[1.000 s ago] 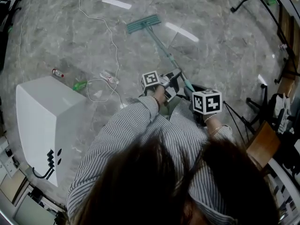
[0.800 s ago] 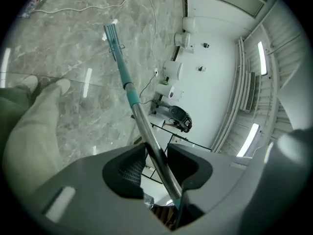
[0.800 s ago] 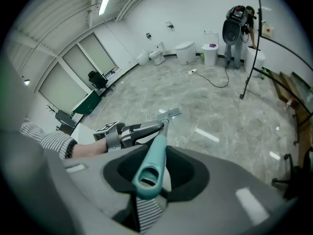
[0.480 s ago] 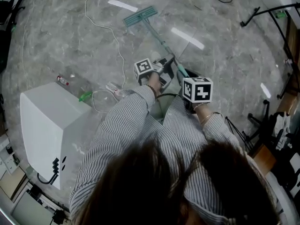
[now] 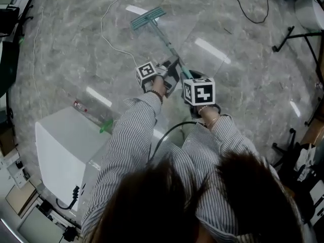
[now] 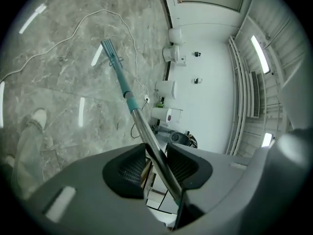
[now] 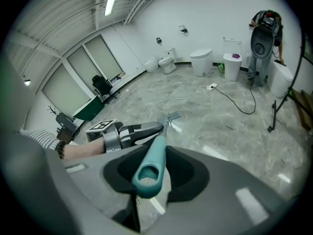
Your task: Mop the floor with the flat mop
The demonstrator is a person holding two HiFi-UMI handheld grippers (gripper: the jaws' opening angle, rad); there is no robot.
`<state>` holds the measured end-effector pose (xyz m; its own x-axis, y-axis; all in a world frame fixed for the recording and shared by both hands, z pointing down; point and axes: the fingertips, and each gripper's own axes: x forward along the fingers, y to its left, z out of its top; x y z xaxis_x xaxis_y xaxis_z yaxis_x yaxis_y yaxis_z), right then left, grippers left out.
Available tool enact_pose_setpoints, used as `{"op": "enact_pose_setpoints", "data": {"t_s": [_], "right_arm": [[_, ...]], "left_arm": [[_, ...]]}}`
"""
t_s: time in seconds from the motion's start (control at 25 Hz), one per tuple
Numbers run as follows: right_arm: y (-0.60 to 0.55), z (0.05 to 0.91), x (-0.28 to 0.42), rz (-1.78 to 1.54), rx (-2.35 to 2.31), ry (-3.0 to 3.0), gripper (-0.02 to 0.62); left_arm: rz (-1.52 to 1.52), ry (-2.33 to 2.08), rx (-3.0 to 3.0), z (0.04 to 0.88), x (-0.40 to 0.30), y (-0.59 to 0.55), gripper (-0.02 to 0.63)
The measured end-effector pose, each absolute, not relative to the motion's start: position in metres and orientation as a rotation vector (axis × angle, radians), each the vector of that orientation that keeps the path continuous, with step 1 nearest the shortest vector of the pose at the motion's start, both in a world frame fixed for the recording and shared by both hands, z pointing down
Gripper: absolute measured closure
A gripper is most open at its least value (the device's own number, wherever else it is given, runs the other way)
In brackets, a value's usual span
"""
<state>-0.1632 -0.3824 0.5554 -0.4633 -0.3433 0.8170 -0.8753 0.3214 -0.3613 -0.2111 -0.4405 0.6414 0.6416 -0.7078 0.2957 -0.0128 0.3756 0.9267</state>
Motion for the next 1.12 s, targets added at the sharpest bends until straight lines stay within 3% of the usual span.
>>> {"op": "enact_pose_setpoints", "data": {"t_s": [0.48, 1.12], "right_arm": [[-0.539, 0.586, -0.249, 1.132, 1.043, -1.951, 0.483], [-0.531, 0.587, -0.241, 1.077, 1.021, -1.974, 0.483]], "left_arm": [[-0.580, -0.911, 1.093, 0.666, -0.306, -0.599, 0.474], [-0.603, -0.912, 1.081, 0.668, -0.298, -0.590, 0.482]]}}
